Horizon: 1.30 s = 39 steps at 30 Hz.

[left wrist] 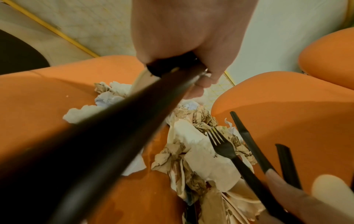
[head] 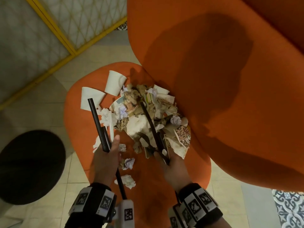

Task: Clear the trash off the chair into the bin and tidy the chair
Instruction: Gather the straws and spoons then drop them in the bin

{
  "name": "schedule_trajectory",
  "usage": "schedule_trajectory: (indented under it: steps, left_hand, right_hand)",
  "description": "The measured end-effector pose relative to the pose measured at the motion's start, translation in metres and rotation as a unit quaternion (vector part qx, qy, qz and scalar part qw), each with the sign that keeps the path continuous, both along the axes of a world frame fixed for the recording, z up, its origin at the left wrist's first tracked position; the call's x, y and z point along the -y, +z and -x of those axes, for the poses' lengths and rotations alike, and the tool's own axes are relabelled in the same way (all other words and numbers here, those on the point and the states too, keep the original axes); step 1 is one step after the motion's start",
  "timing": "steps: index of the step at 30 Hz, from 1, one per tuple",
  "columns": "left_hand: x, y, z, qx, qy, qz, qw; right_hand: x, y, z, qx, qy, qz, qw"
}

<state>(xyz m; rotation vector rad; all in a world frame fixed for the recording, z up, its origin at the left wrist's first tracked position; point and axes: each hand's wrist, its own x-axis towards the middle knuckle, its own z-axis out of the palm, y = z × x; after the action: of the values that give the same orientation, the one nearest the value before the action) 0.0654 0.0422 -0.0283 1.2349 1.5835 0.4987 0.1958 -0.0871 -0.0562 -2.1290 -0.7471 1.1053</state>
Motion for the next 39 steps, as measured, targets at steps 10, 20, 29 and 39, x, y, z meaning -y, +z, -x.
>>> schedule_trajectory:
  steps: [10,20,29,39]
  left_hand:
    - [0.014,-0.005,0.009,0.018,0.051,0.001,0.999]
    - [0.019,-0.015,0.034,0.018,0.126,0.01,0.992]
    - [0.022,-0.009,0.057,0.065,0.135,-0.017,0.989]
    - [0.021,-0.005,0.072,0.077,0.113,-0.054,0.989]
  right_hand:
    - [0.005,0.006,0.001,-0.025,0.026,0.008,0.999]
    - [-0.01,0.006,-0.019,0.013,-0.069,-0.036,0.997]
    - [-0.056,-0.001,-0.022,0.075,-0.093,-0.062,0.991]
    - [-0.086,0.017,0.005,0.033,-0.036,-0.081,0.995]
